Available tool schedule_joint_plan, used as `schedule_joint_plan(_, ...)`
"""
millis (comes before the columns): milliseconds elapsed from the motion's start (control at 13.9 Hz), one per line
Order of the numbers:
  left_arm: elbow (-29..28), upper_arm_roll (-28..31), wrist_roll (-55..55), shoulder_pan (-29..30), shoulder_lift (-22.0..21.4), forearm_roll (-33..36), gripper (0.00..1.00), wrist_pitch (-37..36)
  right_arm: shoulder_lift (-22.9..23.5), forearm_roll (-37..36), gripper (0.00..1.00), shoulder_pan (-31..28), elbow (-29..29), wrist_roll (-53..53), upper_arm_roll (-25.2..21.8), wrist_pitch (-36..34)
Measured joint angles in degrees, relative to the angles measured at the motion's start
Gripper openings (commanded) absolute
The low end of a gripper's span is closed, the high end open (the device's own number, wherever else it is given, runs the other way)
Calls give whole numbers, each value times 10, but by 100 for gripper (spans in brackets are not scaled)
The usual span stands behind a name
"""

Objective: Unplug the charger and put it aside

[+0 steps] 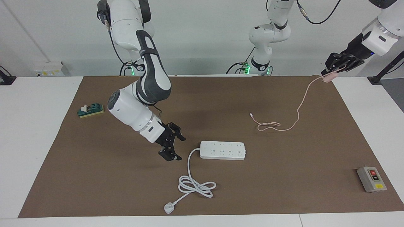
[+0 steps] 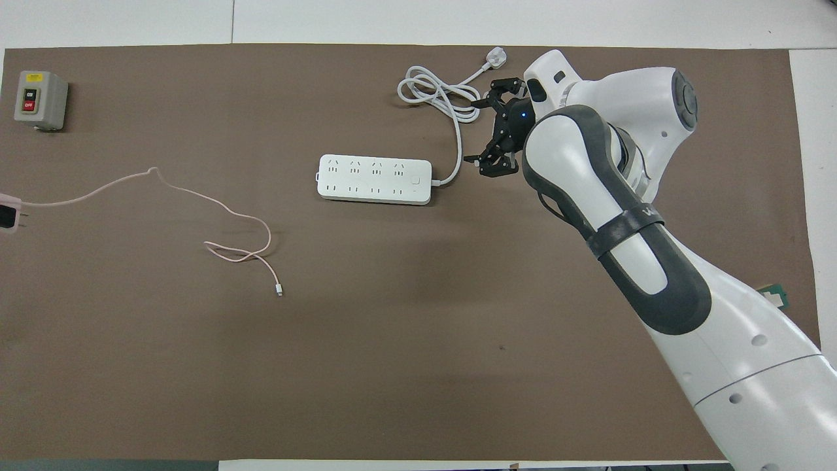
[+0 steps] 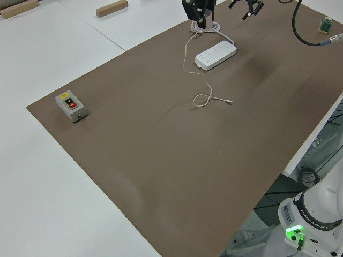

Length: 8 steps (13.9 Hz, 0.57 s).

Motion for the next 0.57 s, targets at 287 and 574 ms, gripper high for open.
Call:
schedule_joint_plan(287, -18, 0, 24, 6, 0, -26, 0, 15, -63, -49, 100, 3, -39, 4, -34, -62)
schedule_joint_plan(574, -47, 0, 65, 26, -1, -77, 0, 30, -105, -125, 100, -6, -45, 65, -53, -132)
